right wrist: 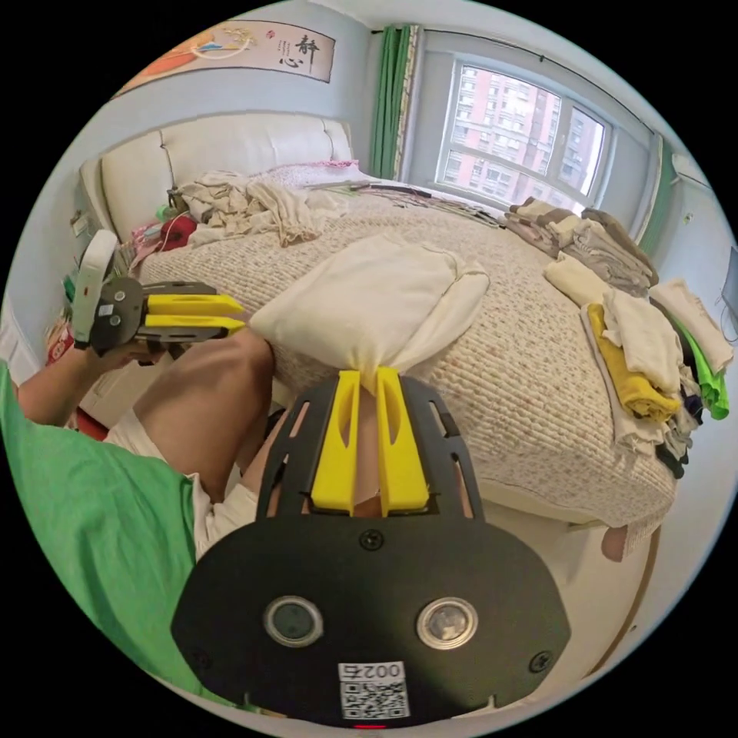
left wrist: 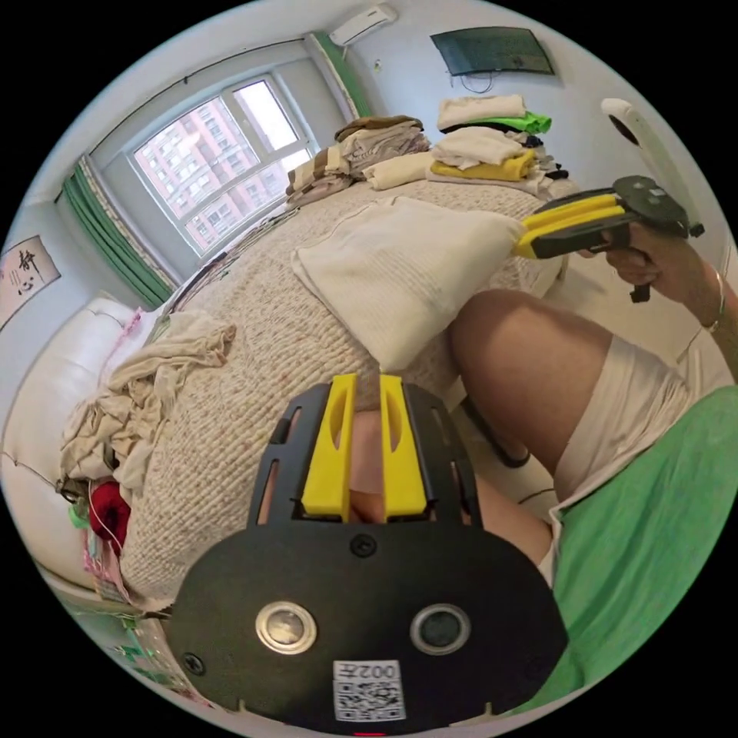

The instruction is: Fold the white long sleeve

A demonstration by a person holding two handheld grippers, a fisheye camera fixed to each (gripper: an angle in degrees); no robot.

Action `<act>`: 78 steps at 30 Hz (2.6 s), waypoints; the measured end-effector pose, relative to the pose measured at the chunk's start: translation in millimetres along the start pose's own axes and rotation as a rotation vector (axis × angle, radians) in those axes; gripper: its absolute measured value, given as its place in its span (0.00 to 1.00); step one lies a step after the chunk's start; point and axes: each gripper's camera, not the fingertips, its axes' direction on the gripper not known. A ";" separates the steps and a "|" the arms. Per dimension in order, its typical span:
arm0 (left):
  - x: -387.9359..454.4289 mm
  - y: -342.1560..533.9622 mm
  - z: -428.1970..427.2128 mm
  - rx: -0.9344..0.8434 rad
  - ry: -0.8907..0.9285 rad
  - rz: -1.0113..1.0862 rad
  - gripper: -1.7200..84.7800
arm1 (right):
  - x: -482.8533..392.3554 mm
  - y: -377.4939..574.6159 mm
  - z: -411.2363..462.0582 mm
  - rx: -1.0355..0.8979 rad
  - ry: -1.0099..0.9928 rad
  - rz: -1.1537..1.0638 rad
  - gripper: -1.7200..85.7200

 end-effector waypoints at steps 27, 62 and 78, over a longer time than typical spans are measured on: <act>89.8 20.2 -25.3 0.037 0.039 0.039 0.02 | 39.4 14.9 -35.1 0.025 -0.028 0.064 0.06; 230.3 -67.8 -73.1 0.131 -0.287 0.356 0.13 | 54.5 -54.4 -48.1 -0.001 0.020 -0.032 0.06; 70.7 -97.3 -96.5 0.070 0.220 -0.007 0.10 | 130.9 -28.3 23.9 -0.017 -0.223 0.159 0.12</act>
